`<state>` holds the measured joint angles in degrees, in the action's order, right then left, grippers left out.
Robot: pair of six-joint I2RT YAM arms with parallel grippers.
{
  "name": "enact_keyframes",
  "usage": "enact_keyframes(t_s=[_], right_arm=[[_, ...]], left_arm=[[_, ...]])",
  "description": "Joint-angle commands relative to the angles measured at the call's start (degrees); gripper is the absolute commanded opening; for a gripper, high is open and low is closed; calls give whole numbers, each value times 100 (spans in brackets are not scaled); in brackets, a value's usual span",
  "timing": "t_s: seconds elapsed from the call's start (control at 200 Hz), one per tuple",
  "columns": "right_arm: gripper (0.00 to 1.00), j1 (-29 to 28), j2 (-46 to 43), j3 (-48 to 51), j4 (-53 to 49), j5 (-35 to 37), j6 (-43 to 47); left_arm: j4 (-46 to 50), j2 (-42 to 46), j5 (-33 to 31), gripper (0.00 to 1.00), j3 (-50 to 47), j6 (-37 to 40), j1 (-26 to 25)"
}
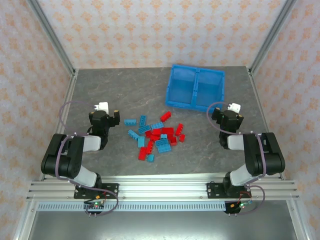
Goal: Sort the legos into containers by color
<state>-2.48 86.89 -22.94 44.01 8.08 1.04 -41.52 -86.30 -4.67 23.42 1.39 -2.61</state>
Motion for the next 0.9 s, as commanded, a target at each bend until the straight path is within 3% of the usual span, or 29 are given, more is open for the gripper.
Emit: enact_keyframes(t_s=[0.0,0.495,0.581,0.736,0.801,0.896], right_arm=[[99,-7,4,-63,95,-8,52],[99,-10,-148,-94,7,30,52],[99,-98,-987,-575,-1622,350,-130],[99,-121,-2451,-1369,-4288,524,-1818],[99,-146,-2827,-1828,-5511,124,-2552],[99,-322,-2847,-2601,-7008,-1071,-2767]], left_arm=[[-146,47,14,100,84,-47,13],[-146,43,16,100,84,-46,15],[-146,50,15,100,84,-43,15],[-40,112,94,99,116,8,0],[193,388,43,98,128,26,-41],[1282,1288,-67,100,289,-146,-68]])
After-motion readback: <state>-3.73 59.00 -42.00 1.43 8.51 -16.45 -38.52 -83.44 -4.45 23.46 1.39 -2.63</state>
